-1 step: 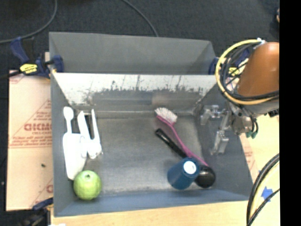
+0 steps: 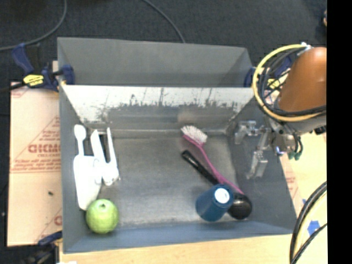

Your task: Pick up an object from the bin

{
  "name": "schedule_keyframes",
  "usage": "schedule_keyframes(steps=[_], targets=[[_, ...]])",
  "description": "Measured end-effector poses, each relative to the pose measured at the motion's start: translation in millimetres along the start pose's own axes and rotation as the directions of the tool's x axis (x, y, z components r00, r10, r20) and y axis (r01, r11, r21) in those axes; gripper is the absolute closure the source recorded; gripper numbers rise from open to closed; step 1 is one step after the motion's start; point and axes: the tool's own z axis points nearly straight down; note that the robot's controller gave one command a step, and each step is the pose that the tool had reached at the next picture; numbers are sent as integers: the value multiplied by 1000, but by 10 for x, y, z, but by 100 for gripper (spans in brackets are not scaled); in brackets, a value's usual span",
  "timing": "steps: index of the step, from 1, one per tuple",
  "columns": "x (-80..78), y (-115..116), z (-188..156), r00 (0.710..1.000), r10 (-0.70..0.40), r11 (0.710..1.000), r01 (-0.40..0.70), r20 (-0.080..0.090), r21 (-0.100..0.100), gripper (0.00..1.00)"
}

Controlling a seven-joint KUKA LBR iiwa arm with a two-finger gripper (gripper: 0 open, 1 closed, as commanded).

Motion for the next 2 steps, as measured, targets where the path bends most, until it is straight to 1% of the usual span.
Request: schedule_keyframes(steps=[1, 2], targets=[[-55, 259, 756, 1000, 18, 1000, -18, 2, 0, 0], [-80, 696, 1110, 1000, -10, 1000, 10, 2, -2, 0]])
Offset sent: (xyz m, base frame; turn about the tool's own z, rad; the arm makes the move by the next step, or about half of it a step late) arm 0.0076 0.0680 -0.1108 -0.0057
